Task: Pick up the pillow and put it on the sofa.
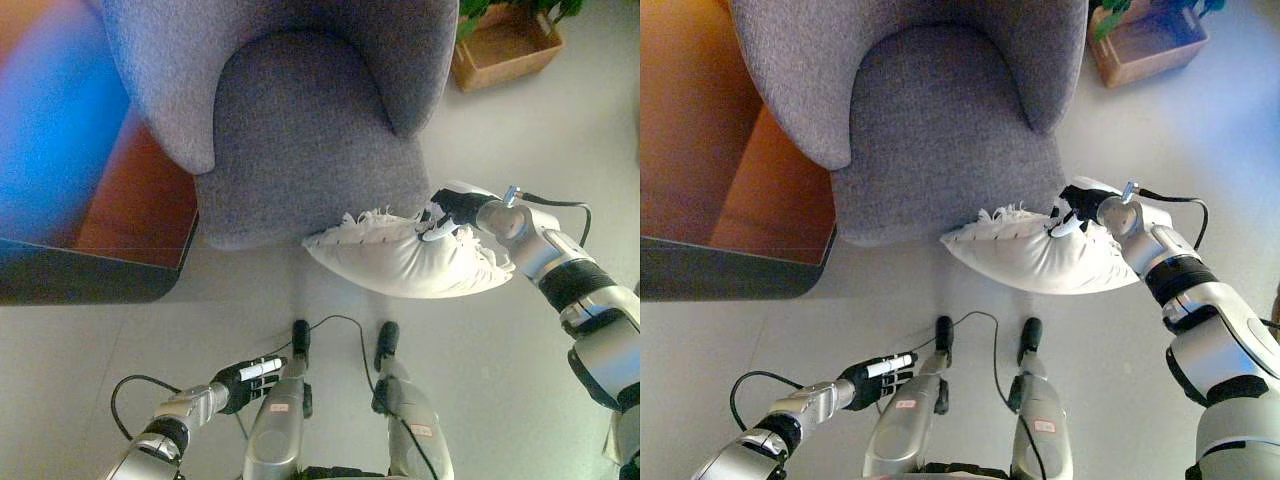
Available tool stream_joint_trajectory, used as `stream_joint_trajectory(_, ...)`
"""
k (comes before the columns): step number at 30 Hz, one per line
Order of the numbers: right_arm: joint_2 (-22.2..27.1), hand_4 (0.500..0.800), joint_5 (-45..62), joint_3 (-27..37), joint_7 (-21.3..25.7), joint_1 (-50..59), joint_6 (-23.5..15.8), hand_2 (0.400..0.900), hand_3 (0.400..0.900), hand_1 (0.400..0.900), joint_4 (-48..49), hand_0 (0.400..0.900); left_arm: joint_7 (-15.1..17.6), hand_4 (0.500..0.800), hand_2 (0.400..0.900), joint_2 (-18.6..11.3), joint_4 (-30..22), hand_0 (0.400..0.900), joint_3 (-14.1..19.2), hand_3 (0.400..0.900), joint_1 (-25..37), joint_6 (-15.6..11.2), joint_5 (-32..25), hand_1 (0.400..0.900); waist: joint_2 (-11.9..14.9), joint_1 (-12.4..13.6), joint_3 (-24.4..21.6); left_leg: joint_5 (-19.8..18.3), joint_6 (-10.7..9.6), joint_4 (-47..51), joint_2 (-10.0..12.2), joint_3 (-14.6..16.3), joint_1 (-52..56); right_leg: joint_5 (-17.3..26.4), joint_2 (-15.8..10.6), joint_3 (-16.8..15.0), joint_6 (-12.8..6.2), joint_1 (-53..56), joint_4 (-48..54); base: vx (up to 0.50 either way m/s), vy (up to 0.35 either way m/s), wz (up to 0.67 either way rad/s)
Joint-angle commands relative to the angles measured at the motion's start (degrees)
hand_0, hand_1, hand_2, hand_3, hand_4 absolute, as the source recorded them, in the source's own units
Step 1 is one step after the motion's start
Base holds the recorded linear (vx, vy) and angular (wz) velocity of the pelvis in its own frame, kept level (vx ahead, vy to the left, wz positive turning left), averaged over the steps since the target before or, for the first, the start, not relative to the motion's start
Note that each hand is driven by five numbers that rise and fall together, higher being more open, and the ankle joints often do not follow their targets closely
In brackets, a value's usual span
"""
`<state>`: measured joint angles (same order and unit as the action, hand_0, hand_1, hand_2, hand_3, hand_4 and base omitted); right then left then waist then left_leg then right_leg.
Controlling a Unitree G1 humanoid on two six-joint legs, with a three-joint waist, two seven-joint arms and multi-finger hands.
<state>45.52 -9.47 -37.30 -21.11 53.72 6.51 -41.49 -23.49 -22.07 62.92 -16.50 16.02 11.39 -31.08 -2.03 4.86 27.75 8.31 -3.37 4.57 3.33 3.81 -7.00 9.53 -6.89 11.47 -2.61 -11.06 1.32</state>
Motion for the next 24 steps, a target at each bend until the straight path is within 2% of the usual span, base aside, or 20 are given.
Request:
stream_joint_trajectory(1, 4.1, 0.500, 1.4, 5.1, -2.0, 1.9, -6.4, 0.400, 0.400, 0.400, 5.6, 0.400, -5.0, 0.800, 0.900, 0.7, 2.8, 0.900, -2.0, 0.900, -5.4, 2.6, 2.8, 0.900, 3.1, 0.0, -9.8, -6.3, 0.1, -2.8, -1.5, 2.1, 1.3, -7.9, -0.9, 3.4, -3.36, 4.5, -4.5, 0.18, -0.018, 0.00)
stream_joint_trajectory(8, 3.3, 0.500, 2.1, 8.5, -10.5, -3.5, -6.9, 0.400, 0.400, 0.400, 10.4, 0.400, -6.3, 0.800, 0.900, 1.4, 5.0, 0.900, 0.5, 0.900, -8.5, 6.5, 6.0, 0.900, 4.3, -0.7, -16.8, -7.0, 0.4, 0.2, -2.0, 2.0, 7.9, -7.4, -0.2, 3.4, -3.76, 11.0, -1.5, 0.18, 0.014, 0.05)
stream_joint_trajectory(15, 1.5, 0.500, 7.7, 8.1, -20.5, -1.1, -4.6, 0.400, 0.400, 0.400, 15.0, 0.400, -7.6, 0.800, 0.900, 2.3, 7.8, 0.900, 3.4, 0.900, -10.6, 9.5, 8.3, 0.900, 5.7, -0.6, -21.1, -8.3, 0.5, 0.4, -2.1, 2.1, 12.1, -6.6, -0.3, 3.1, -4.15, 15.6, 1.1, 0.14, 0.042, -0.02)
stream_joint_trajectory(21, -0.2, 0.500, 12.5, 6.8, -25.6, 4.9, -2.2, 0.400, 0.400, 0.400, 14.6, 0.400, -7.9, 0.800, 0.900, 2.8, 9.4, 0.900, 4.7, 0.900, -10.5, 12.1, 8.2, 0.900, 6.7, 0.5, -22.7, -8.7, 0.2, 0.4, -2.1, 1.4, 13.6, -6.5, -0.3, 3.8, -4.17, 18.1, 2.2, 0.10, 0.052, 0.09)
stream_joint_trajectory(24, -1.2, 0.500, 14.8, 5.2, -26.0, 8.9, -1.8, 0.400, 0.400, 0.400, 12.3, 0.400, -7.4, 0.800, 0.900, 3.1, 10.1, 0.900, 4.8, 0.900, -10.0, 14.0, 7.5, 0.900, 7.2, 1.3, -23.2, -8.6, 0.0, 0.4, -2.1, 1.0, 13.8, -6.4, -0.2, 4.7, -4.17, 19.1, 2.7, 0.07, 0.065, 0.18)
